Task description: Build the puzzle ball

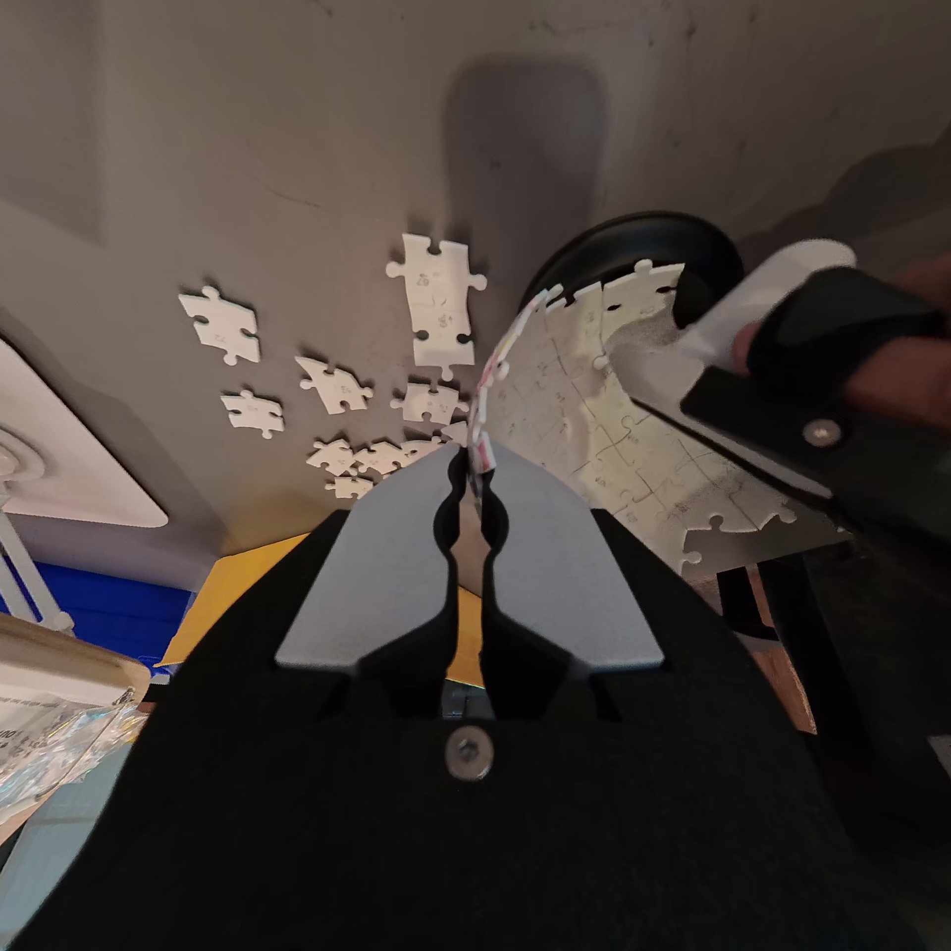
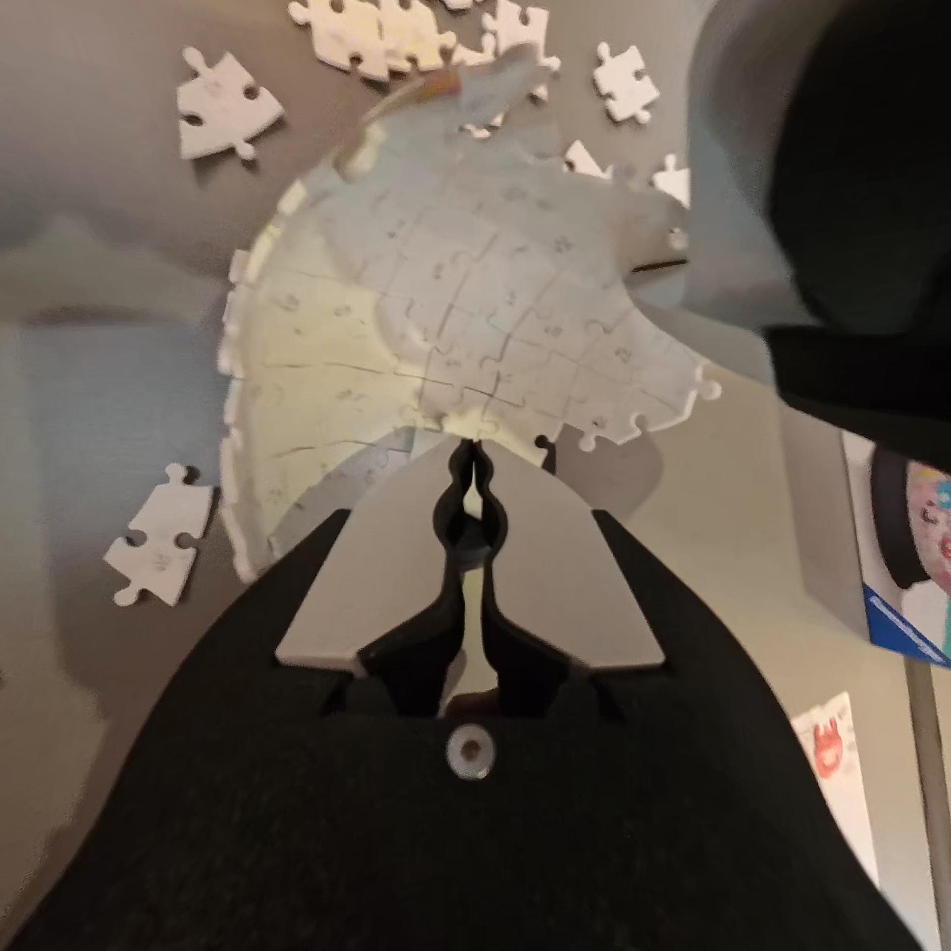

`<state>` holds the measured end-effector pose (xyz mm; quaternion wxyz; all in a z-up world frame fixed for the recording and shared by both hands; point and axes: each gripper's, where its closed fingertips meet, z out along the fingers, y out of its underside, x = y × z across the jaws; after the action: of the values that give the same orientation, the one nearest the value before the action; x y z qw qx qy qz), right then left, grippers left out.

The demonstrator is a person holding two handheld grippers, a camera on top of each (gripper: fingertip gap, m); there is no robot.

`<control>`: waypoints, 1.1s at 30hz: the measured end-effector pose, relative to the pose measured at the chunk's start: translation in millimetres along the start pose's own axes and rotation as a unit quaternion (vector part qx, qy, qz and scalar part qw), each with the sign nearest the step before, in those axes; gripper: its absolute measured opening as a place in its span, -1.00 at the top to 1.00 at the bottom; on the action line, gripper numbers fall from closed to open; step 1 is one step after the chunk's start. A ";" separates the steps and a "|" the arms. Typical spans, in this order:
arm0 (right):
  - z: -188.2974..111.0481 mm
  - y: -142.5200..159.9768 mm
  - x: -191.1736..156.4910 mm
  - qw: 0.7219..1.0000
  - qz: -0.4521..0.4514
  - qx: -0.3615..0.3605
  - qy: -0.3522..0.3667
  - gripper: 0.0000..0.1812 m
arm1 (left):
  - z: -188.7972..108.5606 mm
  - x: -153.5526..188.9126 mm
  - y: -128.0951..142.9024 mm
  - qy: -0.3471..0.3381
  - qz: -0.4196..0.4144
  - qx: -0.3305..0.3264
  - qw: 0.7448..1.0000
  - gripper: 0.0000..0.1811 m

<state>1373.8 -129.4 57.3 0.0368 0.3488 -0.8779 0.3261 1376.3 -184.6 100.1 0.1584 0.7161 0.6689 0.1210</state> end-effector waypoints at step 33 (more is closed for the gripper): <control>7.2 15.7 -1.1 0.997 0.055 -0.048 -0.019 1.00 | -3.2 -0.8 -4.3 -0.008 0.004 0.008 1.000 0.98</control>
<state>1365.8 -124.6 42.7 0.0193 0.3037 -0.9110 0.2783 1371.1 -184.9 101.4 0.1581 0.7208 0.6657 0.1105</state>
